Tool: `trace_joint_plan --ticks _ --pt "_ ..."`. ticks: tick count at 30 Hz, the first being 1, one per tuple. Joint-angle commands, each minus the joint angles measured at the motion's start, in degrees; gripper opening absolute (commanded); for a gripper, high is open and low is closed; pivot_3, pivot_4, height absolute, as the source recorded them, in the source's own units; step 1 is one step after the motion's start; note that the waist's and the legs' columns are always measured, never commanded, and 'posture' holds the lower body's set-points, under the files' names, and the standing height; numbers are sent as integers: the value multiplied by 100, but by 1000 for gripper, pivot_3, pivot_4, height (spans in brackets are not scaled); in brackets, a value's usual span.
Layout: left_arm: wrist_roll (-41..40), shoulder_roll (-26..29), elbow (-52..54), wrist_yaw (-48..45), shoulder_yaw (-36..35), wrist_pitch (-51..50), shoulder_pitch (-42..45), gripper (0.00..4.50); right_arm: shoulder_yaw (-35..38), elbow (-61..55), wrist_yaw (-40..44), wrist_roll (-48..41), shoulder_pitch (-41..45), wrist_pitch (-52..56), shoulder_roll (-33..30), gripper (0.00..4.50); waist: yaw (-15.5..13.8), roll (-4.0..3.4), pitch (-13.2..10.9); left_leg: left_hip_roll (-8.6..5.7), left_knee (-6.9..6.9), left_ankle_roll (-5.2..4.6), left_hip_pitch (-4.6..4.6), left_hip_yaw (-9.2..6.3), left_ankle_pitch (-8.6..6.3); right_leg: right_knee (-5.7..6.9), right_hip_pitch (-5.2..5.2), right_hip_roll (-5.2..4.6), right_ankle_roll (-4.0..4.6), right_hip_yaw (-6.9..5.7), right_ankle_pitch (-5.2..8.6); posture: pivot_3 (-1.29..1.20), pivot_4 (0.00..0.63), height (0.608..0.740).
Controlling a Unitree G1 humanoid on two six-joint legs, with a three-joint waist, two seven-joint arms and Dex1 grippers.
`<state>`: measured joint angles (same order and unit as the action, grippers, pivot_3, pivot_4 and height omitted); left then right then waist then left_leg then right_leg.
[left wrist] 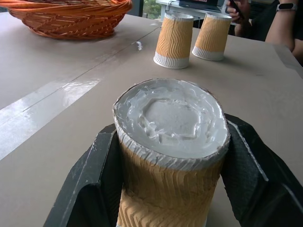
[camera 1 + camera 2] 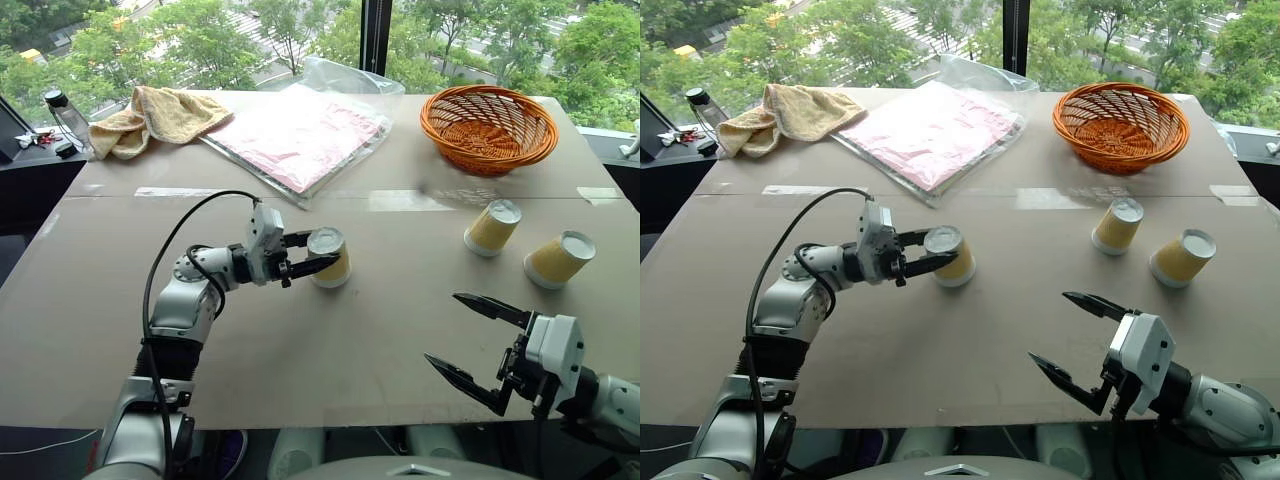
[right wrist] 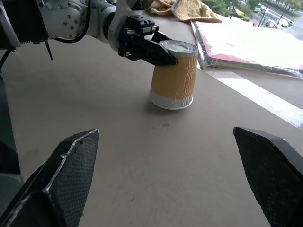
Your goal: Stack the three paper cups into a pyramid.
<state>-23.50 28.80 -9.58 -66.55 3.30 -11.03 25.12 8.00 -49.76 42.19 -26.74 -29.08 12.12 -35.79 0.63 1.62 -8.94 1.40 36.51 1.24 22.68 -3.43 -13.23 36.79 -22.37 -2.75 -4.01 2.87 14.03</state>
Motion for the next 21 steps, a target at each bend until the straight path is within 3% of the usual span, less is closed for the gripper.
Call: trace_joint_plan --ticks 1,12,13,16,17,21 --pt "246 -140 35 100 167 194 231 2236 170 -257 -148 35 -95 -79 57 4500 4 0 0 0 0 0 0 0 0 0 0 0 0 0 0 0 150 740" --pt "699 -709 -671 241 450 752 486 2236 276 -294 -531 320 -376 -79 289 4500 -8 0 1 -2 2 0 0 -2 0 1 1 0 -1 0 0 0 150 740" --pt "735 -738 -724 255 448 855 497 3231 273 -293 -541 339 -386 -82 292 4500 -9 -1 1 -2 2 0 0 -2 0 1 2 0 -1 0 0 0 150 740" --pt "658 -849 -752 240 412 817 510 4236 277 -242 -596 386 -356 -72 317 4500 -1 -1 1 -3 4 0 -1 -2 0 1 3 0 -1 1 -1 0 150 740" --pt "618 -874 -703 233 396 777 494 4478 293 -216 -634 391 -325 -53 337 4500 0 -1 1 -3 4 0 -1 -3 0 1 2 0 -1 0 -1 0 150 740" --pt "354 -737 -361 216 172 450 299 4478 465 -86 -1047 436 -53 92 530 4500 13 0 1 -3 4 0 0 -4 0 1 2 0 -1 0 -1 0 150 740"
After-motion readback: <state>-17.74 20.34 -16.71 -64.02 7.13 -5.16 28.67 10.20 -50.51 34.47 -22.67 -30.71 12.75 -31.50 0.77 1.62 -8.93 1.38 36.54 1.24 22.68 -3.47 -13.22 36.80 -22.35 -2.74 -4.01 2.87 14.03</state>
